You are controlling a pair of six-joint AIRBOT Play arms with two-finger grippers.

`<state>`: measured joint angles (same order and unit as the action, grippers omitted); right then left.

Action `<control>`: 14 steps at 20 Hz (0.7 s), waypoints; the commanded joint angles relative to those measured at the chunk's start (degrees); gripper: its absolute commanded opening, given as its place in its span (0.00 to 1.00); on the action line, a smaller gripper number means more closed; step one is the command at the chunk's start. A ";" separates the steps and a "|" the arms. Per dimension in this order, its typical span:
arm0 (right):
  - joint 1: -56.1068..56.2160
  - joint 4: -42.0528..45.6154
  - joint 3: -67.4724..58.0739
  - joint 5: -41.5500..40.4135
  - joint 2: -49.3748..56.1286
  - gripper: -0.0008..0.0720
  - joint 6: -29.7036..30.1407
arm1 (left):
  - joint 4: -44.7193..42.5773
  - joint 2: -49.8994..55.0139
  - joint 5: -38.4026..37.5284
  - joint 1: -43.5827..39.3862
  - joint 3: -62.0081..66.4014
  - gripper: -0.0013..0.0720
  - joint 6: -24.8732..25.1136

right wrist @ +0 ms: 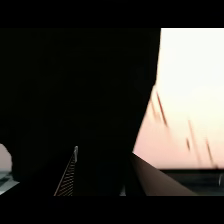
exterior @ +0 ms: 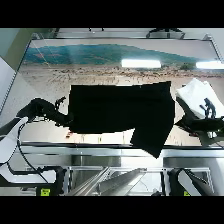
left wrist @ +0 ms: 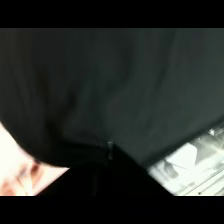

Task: Fold the shirts.

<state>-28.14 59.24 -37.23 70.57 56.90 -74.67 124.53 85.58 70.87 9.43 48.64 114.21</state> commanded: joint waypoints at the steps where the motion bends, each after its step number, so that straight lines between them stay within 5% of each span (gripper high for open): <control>1: -0.09 4.48 4.85 -1.38 -0.39 0.49 -3.61 | 2.95 0.83 1.77 -1.40 3.63 0.04 1.44; 7: 0.50 -4.42 15.10 -8.17 2.78 0.53 0.76 | 2.62 0.85 2.67 -1.38 5.05 0.04 1.25; 10: 0.50 -14.05 17.22 -10.08 8.63 0.51 10.10 | 2.60 0.85 2.60 -1.38 5.05 0.04 1.22; 12: 0.50 -19.41 17.22 -9.77 11.93 0.45 15.15 | 2.60 0.85 2.82 -1.36 5.05 0.04 1.20; 14: 0.46 -22.10 16.74 -5.99 13.07 0.14 19.08 | 2.60 0.83 3.85 -0.96 5.07 0.04 1.20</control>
<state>-27.68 43.72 -20.84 62.67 67.13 -63.07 127.13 86.41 73.69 8.16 53.63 115.39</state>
